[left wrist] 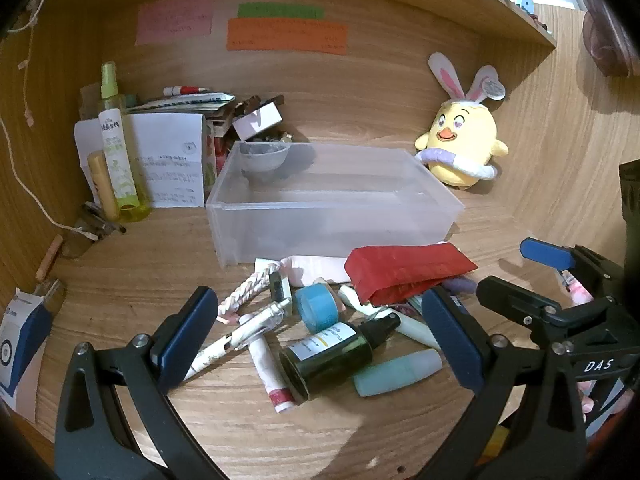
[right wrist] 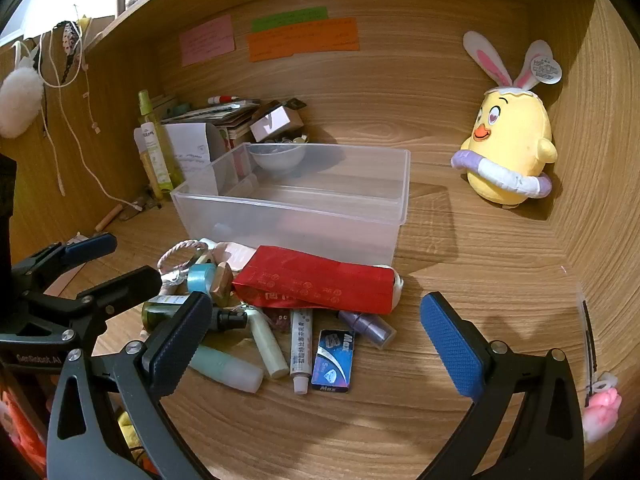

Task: Organize objects
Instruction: 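Move both tools toward the scattered items in front of the clear box, then grasp the braided cord with the left tool while the right tool grasps the red envelope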

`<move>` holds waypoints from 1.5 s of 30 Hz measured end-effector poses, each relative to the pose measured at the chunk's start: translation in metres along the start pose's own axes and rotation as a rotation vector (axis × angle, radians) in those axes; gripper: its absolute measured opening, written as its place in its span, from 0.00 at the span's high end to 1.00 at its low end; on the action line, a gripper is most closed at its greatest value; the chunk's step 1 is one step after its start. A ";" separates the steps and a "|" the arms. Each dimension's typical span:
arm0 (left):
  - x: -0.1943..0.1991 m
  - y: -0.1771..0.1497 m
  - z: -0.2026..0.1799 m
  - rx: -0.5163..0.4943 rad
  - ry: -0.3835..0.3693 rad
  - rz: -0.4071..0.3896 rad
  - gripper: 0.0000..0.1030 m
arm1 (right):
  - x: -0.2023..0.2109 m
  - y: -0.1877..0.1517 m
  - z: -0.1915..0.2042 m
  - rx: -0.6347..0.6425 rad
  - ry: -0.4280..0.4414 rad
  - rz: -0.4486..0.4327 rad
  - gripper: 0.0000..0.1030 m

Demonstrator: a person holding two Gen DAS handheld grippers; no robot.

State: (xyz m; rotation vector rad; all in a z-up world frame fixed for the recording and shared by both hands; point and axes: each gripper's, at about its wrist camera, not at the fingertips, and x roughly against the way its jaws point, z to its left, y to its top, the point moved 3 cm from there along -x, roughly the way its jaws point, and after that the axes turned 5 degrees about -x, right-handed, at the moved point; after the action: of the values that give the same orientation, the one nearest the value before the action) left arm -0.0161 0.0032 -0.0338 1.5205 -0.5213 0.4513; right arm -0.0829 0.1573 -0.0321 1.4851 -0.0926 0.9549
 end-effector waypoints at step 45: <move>-0.073 -0.007 0.079 0.009 -0.037 0.235 0.92 | -0.047 -0.005 -0.034 -0.045 0.139 0.204 0.54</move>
State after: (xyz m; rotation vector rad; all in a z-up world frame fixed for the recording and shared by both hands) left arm -0.0747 -0.0727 -0.0837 1.4849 -0.7313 0.6083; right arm -0.1275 0.1647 -0.0691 1.3820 -0.1656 1.2106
